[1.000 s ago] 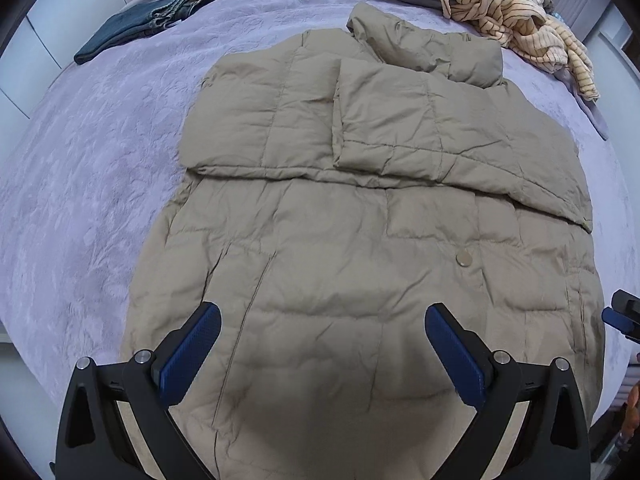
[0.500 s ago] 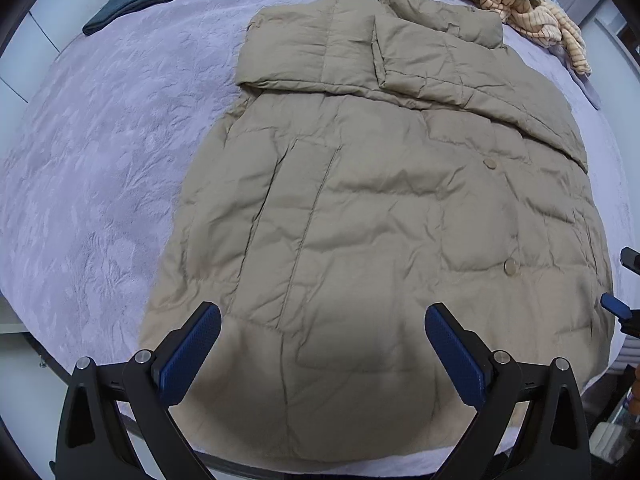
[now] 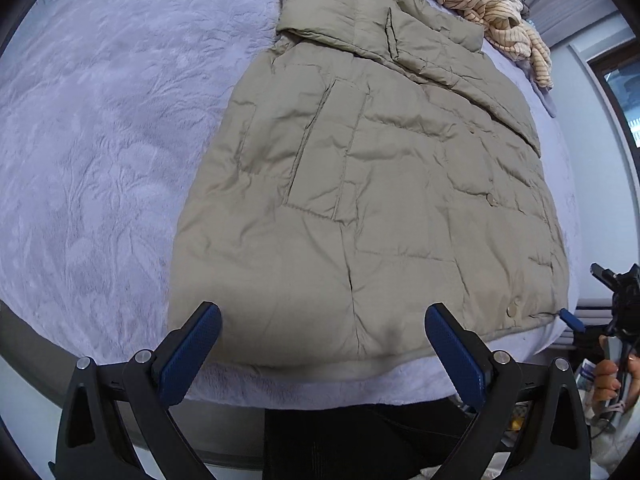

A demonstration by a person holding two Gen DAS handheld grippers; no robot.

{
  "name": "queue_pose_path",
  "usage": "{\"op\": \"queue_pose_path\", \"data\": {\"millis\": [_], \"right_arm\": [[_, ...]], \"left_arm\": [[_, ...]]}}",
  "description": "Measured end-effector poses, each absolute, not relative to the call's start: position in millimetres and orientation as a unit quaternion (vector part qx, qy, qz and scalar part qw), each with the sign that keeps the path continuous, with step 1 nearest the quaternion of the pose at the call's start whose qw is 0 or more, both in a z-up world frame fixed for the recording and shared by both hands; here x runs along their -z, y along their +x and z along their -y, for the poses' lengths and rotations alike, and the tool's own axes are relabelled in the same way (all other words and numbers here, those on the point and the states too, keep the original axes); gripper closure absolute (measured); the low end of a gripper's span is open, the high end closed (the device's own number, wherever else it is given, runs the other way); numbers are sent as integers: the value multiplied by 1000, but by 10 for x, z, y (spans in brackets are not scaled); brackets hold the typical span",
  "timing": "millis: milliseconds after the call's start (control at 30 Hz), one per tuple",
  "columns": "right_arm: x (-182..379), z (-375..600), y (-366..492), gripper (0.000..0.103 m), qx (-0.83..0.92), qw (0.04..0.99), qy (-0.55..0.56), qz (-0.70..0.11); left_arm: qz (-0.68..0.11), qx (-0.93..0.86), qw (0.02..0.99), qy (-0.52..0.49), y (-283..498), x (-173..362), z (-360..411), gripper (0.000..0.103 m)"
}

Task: Fold large clothes
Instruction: 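Fold the jacket side inward with the right gripper and smooth it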

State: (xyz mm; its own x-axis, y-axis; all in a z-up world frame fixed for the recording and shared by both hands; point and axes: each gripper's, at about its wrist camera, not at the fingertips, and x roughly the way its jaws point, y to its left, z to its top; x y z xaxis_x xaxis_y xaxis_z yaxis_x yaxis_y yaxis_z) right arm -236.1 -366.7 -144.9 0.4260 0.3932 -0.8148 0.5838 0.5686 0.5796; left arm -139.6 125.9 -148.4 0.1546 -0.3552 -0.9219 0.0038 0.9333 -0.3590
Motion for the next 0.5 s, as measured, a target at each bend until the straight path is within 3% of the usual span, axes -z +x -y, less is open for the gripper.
{"op": "queue_pose_path", "data": {"millis": [333,500], "right_arm": [[1726,3929,-2796,0,67,666,509,-541],[1900,4057,-2839,0,70,647,561,-512]], "left_arm": [[-662,110,690,-269,-1742,1896,-1497,1],[-632,86,701,-319,-1582,1916,-1392,1]]}}
